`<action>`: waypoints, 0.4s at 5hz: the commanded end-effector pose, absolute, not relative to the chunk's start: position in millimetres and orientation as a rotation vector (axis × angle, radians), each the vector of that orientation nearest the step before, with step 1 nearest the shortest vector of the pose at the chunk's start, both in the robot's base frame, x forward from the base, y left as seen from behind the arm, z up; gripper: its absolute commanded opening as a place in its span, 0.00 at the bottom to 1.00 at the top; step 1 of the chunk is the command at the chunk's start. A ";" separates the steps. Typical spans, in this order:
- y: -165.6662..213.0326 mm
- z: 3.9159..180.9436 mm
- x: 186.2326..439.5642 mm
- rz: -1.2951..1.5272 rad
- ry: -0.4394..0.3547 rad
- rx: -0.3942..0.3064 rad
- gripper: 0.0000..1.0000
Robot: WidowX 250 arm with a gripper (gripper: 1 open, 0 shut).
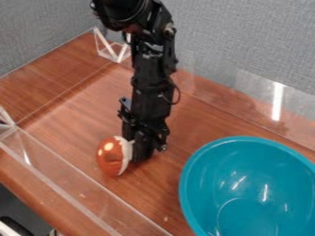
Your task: Put the mushroom in the blue bowl
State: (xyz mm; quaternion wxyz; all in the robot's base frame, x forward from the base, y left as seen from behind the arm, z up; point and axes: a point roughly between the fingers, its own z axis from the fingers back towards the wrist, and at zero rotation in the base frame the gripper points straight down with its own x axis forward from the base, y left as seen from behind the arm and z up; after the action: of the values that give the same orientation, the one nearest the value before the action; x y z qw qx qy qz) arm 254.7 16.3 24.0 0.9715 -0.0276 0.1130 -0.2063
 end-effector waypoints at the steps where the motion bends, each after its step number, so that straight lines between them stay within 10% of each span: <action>1: 22.8 55.1 266.2 -0.396 0.142 -0.022 0.00; 2: 27.0 84.2 268.6 -0.373 0.110 0.011 0.00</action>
State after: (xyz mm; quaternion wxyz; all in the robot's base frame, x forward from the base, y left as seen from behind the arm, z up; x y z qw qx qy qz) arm 261.8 21.7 68.1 0.9769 -0.0039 0.0844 -0.1961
